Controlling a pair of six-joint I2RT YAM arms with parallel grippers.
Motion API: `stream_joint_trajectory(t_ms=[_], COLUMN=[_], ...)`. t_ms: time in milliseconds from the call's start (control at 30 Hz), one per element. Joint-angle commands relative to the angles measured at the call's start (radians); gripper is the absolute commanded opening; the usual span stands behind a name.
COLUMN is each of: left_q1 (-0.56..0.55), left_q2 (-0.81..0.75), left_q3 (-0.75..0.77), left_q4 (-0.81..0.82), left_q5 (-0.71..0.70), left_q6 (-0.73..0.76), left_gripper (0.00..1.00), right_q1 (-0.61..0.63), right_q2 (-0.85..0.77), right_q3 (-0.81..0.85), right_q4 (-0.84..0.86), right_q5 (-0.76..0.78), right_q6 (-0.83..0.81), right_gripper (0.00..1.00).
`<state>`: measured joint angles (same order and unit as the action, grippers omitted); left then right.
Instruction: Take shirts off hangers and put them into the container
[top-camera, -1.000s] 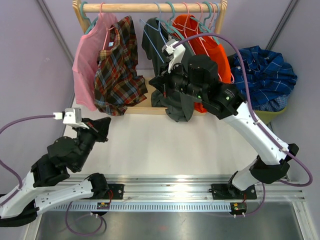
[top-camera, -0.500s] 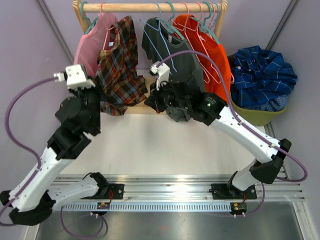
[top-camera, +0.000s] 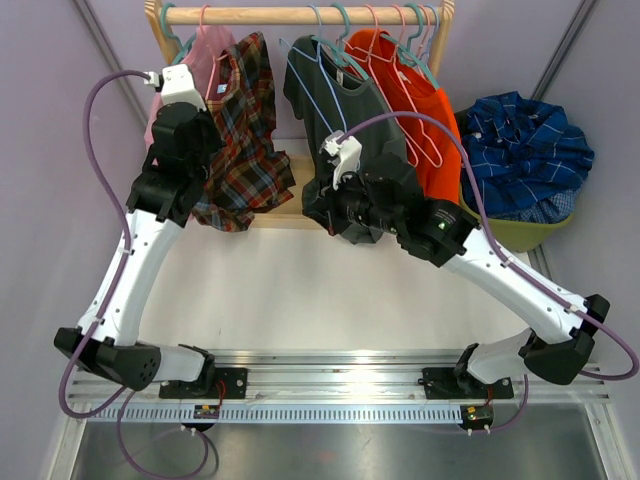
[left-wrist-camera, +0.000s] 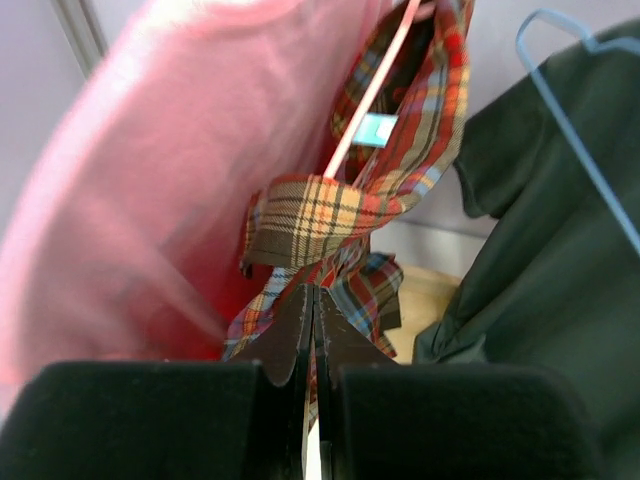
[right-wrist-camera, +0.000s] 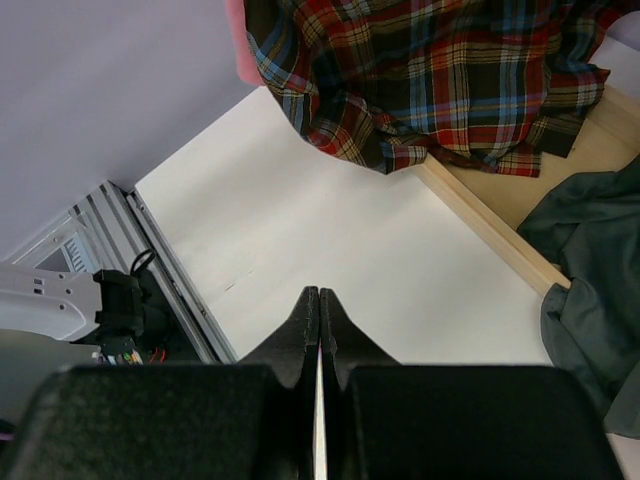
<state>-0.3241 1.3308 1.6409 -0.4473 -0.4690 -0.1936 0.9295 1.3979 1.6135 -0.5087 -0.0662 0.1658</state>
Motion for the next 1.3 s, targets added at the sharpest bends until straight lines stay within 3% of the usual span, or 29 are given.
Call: stream_joint_trajectory(t_ms=[0, 233, 433, 567, 833, 1133, 1267], left_q1=[0.026, 0.026, -0.016, -0.082, -0.067, 0.081, 0.106], left_q2=[0.027, 0.097, 0.033, -0.109, -0.058, 0.085, 0.110], left_q3=[0.048, 0.112, 0.015, -0.105, -0.038, 0.057, 0.088], left_q4=[-0.027, -0.106, -0.024, 0.146, 0.119, 0.067, 0.028], left_q5=[0.040, -0.111, -0.160, -0.114, -0.302, -0.200, -0.088], left_q6=[-0.020, -0.023, 0.026, 0.086, 0.157, 0.094, 0.062], left_gripper=[0.00, 0.00, 0.00, 0.00, 0.00, 0.00, 0.00], right_q1=[0.012, 0.011, 0.012, 0.011, 0.011, 0.011, 0.011], right_q2=[-0.030, -0.028, -0.014, 0.007, 0.030, -0.003, -0.017], right_q3=[-0.023, -0.043, -0.032, -0.017, -0.006, -0.027, -0.043], right_q4=[0.045, 0.047, 0.035, 0.027, 0.019, 0.006, 0.007], right_q5=[0.034, 0.039, 0.049, 0.043, 0.036, 0.060, 0.060], right_q6=[0.011, 0.023, 0.026, 0.028, 0.028, 0.021, 0.023], right_gripper=[0.00, 0.00, 0.00, 0.00, 0.00, 0.00, 0.00])
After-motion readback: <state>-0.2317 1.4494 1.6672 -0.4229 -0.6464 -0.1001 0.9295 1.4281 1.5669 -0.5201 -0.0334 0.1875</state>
